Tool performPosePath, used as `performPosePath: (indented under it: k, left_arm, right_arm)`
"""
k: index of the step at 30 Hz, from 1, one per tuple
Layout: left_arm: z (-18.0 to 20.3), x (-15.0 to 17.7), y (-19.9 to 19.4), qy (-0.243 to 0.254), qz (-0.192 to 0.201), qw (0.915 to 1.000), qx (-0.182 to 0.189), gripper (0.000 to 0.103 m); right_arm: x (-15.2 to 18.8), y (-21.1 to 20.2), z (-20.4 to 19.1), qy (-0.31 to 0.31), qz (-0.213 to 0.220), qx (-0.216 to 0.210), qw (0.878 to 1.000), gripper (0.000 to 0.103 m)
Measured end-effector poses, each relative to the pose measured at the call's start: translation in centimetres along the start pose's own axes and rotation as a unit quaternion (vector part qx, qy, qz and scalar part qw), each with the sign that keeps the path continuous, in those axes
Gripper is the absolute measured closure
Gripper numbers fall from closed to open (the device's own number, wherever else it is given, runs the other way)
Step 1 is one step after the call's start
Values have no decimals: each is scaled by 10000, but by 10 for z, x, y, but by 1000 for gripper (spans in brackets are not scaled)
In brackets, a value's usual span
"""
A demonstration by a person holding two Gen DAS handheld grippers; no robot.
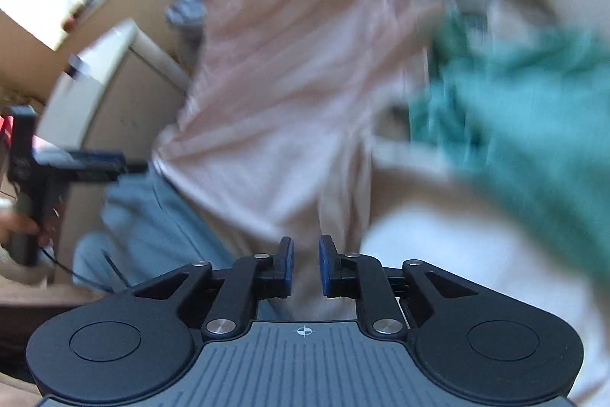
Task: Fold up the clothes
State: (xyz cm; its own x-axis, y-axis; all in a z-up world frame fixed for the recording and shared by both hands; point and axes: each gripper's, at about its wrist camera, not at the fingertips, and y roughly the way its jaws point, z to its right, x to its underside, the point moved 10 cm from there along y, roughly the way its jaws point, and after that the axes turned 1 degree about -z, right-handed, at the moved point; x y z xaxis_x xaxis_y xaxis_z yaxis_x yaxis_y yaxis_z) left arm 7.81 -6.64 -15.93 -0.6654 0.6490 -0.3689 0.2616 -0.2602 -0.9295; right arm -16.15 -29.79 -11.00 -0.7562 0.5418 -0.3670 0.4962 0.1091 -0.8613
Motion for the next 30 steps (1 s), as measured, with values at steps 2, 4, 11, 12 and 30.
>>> performPosePath:
  k: [2,4,11,12,30]
  left_arm:
    - [-5,-19,-12,-75,252,9996,-46,34]
    - [-6,-41,-25,-135,565,9983,-58,29]
    - [-2,-138,-36,-365,1732,9842,55,14]
    - [0,-151,-30,-363,1825,9825,76,13]
    - [21,-250,75,-208,1485,9881,352,13]
  right_arm:
    - [-30,-13,-1,-128,343,-64,9993,83]
    - [-61,-20,1,-234,649,-96,9976,77]
    - [-149,-19,17,-531,1165,64,9917,70]
    - [-160,-18,20,-562,1249,78,9905,68]
    - [-301,64,63,-661,1692,543,9819,24]
